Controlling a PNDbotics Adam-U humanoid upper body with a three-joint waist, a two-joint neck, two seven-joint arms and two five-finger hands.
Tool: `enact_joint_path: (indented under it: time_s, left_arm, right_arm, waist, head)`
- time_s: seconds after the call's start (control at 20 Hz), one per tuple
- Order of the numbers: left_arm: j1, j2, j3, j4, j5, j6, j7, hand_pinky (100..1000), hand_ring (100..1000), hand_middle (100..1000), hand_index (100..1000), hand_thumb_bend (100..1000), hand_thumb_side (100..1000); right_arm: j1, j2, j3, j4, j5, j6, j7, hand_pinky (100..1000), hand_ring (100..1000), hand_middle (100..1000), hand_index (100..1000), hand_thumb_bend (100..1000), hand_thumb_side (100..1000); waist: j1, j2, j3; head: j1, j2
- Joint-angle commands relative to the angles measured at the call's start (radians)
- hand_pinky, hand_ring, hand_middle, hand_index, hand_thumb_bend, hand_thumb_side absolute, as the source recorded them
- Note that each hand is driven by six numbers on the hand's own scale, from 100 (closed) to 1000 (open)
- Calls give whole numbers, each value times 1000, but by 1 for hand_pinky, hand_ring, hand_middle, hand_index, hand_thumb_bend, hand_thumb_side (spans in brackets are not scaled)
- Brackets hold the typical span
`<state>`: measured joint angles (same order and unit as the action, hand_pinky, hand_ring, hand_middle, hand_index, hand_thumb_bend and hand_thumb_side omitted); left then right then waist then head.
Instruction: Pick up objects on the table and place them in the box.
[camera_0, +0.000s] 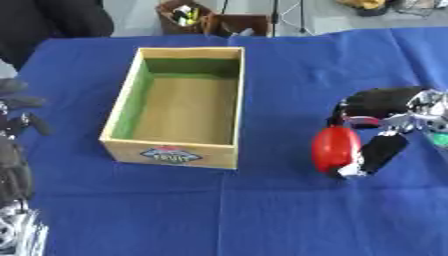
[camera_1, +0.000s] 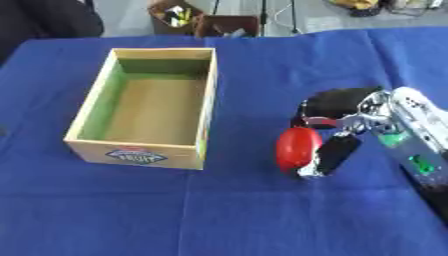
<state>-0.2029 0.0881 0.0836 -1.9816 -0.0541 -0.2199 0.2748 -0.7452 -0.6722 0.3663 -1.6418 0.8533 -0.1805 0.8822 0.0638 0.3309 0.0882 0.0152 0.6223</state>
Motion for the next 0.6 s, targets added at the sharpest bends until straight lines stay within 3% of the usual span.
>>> enact_joint_path:
  time_s: [0.05,0.6]
  left_arm:
    - [-8,16,-3,-18,-2,-1,-2,286,543,590,683,100,936]
    - [-5,16,-3,-18,-2,0,-2,286,543,591,683,100,935]
  right_arm:
    - [-26,-19,-18,-34,-10,18,-40,799,778,481,662,100,697]
    - [-121,-1,-45,-83,-18,67,-157,763,717,398,559,100,672]
  waist:
    - [-4,-19,0]
    - [-3,-22,1]
  head:
    - [-1,-10]
    - [-6,-8]
